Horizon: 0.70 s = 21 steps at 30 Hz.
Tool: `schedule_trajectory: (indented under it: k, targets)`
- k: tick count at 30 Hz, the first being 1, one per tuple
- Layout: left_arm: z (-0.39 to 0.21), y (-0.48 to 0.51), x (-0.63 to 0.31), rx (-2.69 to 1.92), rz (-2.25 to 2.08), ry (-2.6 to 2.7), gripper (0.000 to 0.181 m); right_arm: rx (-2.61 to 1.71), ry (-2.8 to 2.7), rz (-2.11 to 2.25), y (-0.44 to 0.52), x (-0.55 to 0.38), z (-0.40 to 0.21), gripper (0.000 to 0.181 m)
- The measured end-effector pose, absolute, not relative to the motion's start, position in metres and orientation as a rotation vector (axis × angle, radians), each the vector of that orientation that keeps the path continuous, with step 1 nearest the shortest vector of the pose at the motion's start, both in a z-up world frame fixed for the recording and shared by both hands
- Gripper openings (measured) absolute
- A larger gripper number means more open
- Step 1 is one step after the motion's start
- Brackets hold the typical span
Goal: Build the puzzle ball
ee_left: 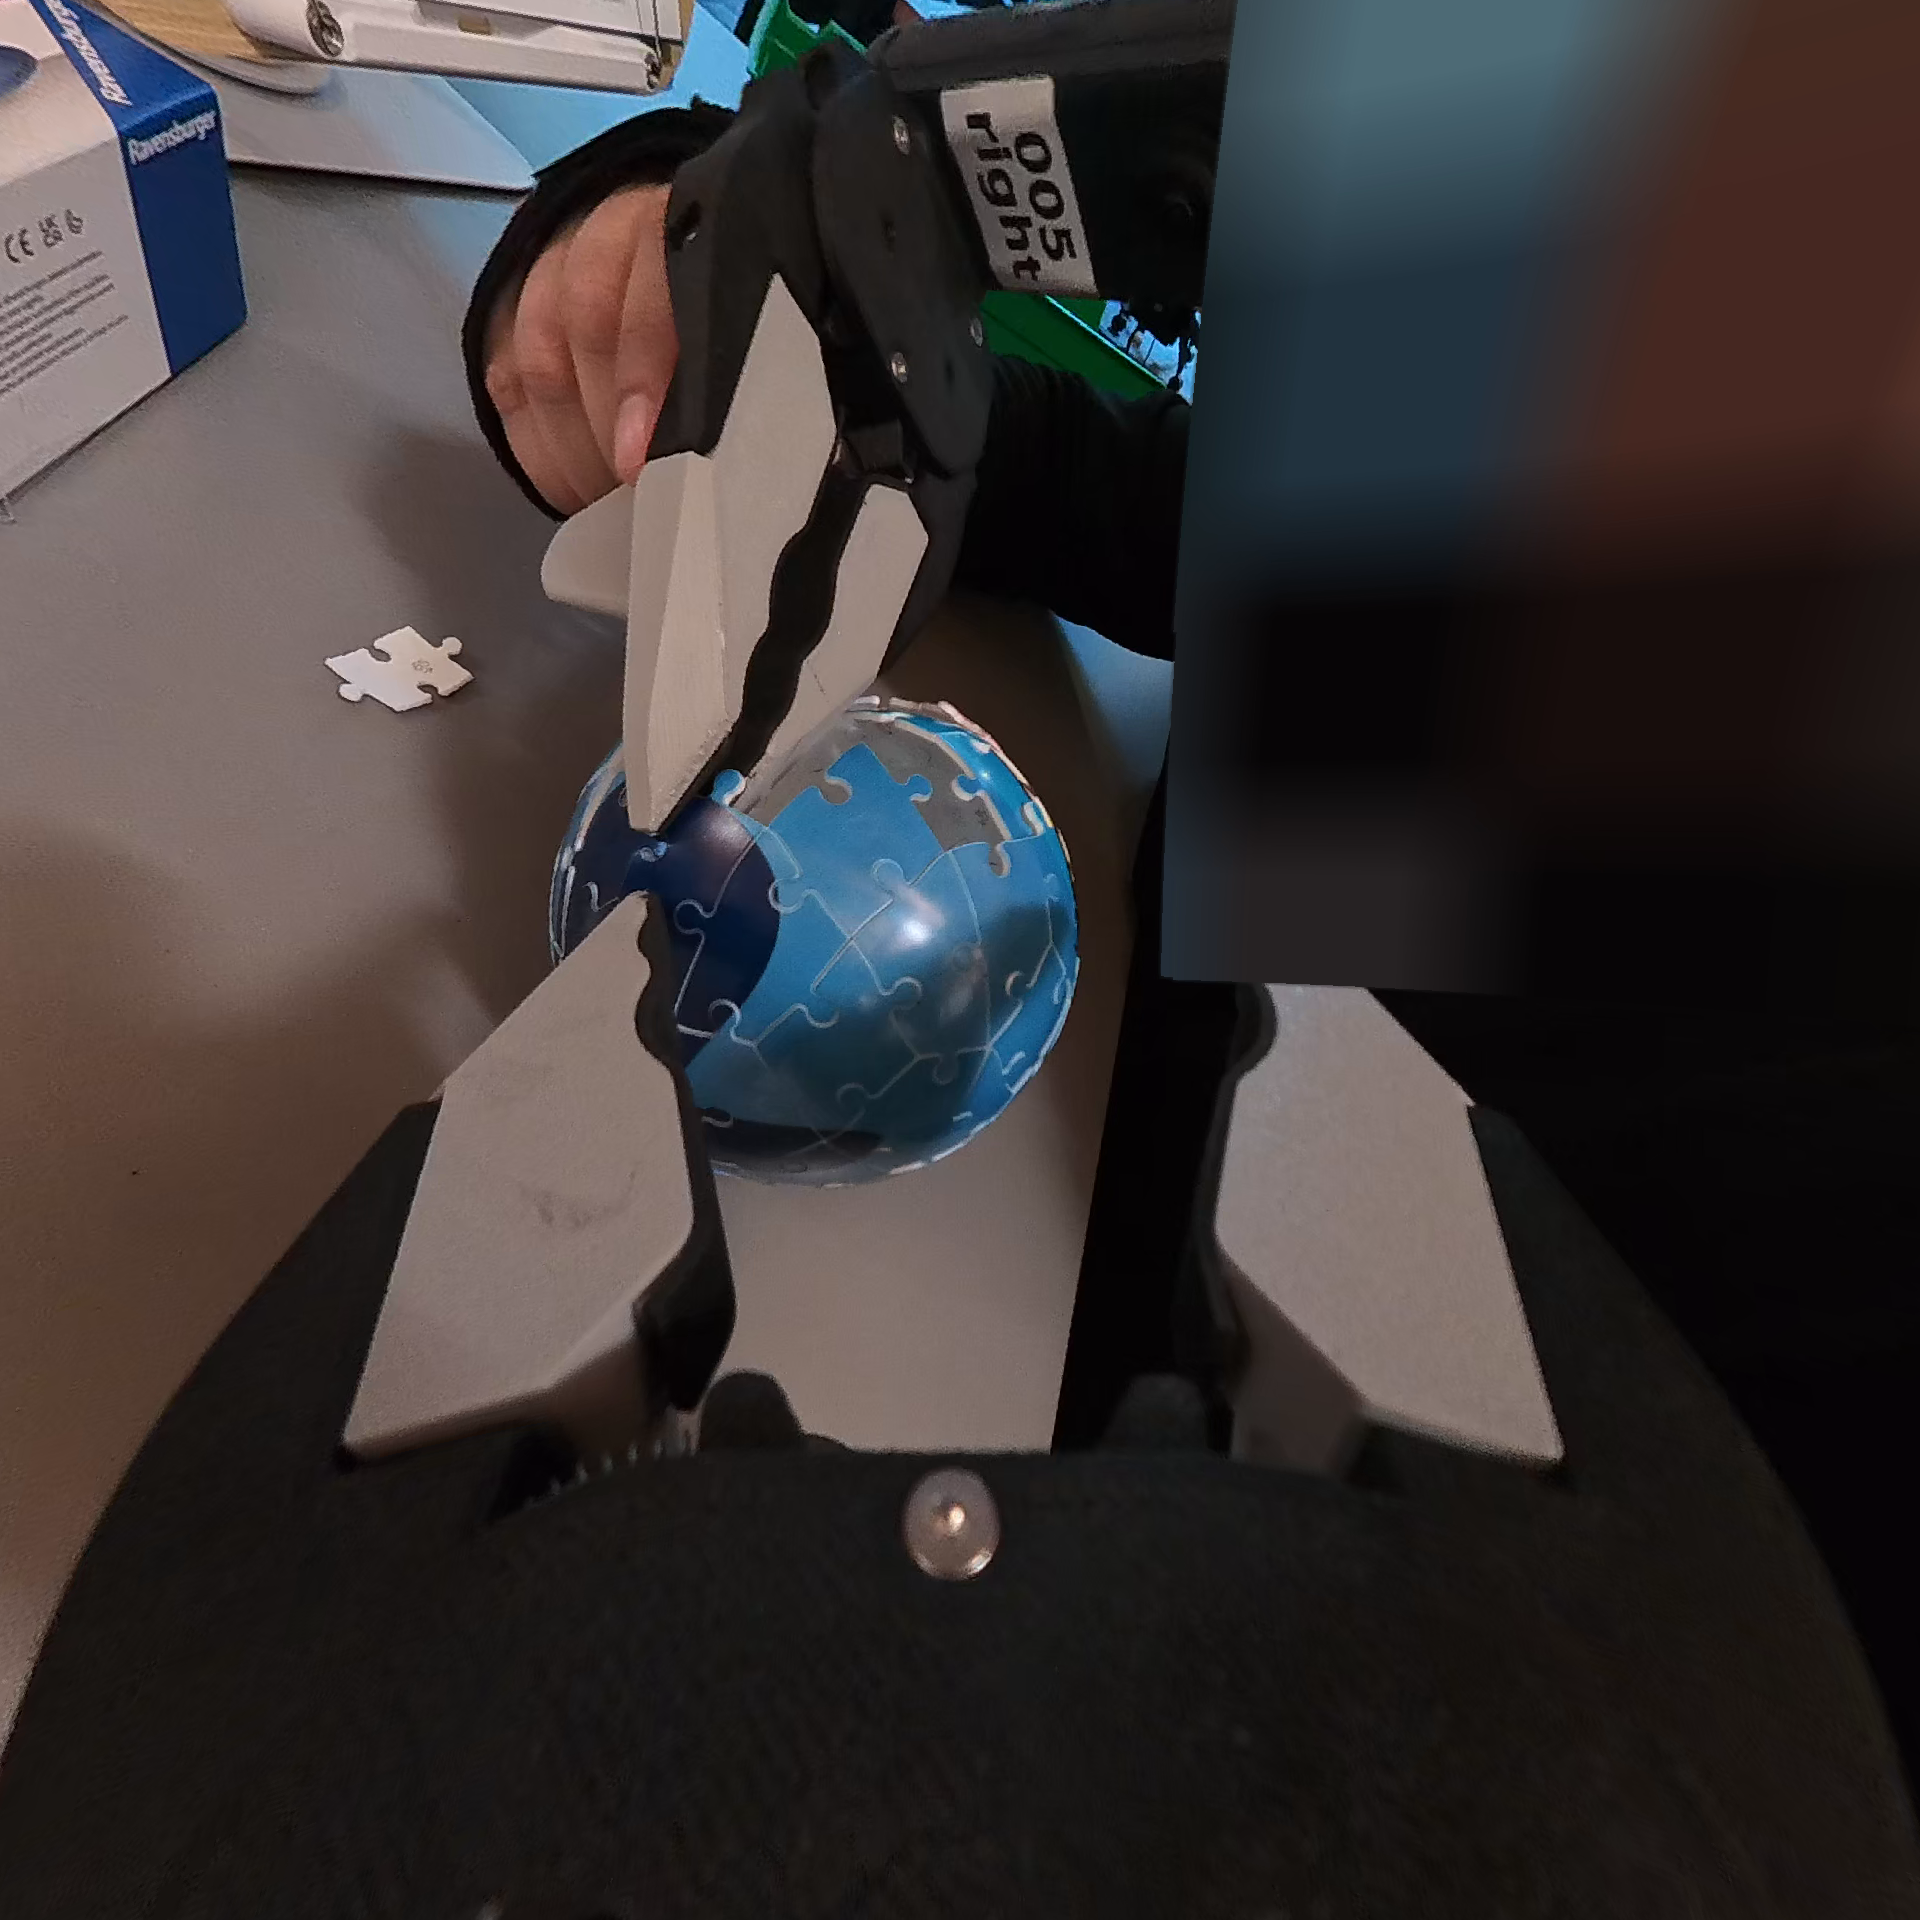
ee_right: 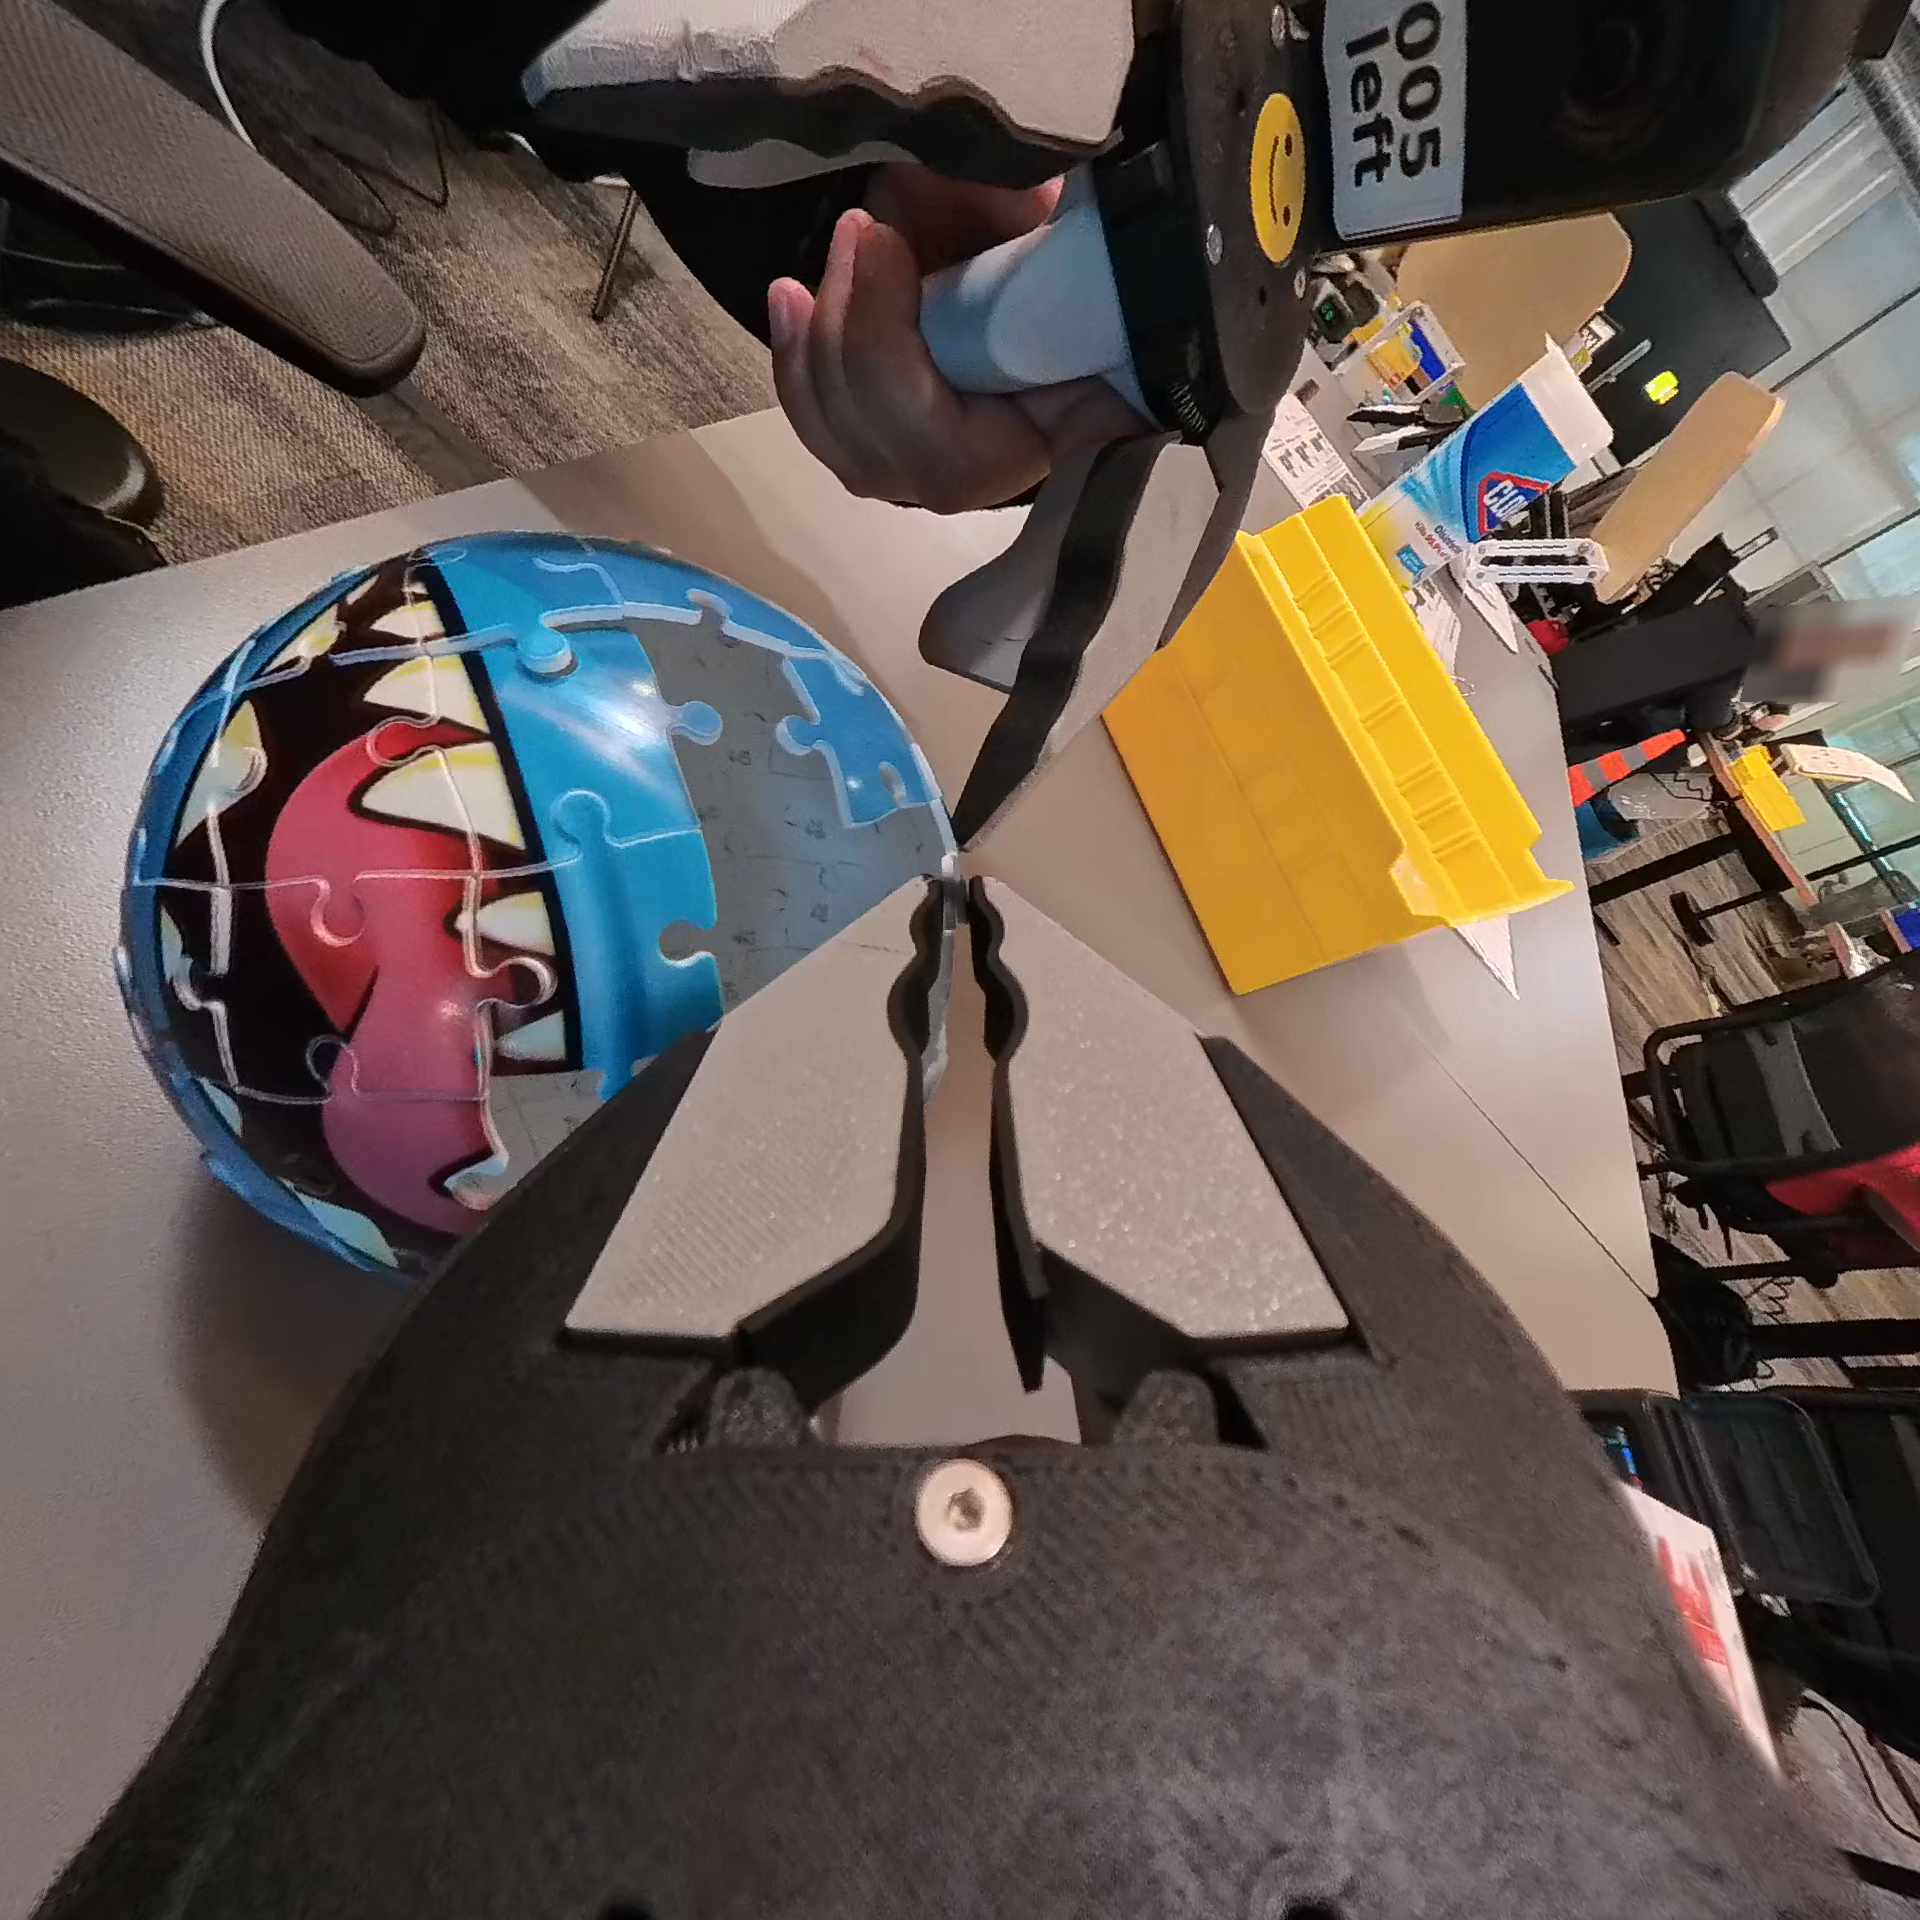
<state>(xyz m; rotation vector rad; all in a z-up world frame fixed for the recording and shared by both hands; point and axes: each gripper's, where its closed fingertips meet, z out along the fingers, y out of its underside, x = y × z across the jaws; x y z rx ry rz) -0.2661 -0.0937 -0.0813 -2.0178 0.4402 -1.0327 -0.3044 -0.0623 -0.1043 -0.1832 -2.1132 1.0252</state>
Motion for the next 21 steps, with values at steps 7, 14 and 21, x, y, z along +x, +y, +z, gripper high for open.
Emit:
schedule_trajectory:
  k: [7, 14, 21]
  targets:
    - [-0.0814, -0.095, -0.2634, -2.023, -1.014, 0.442, 0.11, -0.164, -2.107, 0.99, -0.064, -0.3049, -0.105, 0.001]
    - [-0.081, -0.0939, -0.2612, -2.033, -1.008, 0.451, 0.113, -0.154, -2.112, 0.975, -0.0644, -0.3054, -0.1057, 0.001]
    - [-0.0809, -0.0936, -0.2599, -2.033, -1.013, 0.452, 0.116, -0.137, -2.115, 0.918, -0.0638, -0.3054, -0.1066, 0.0]
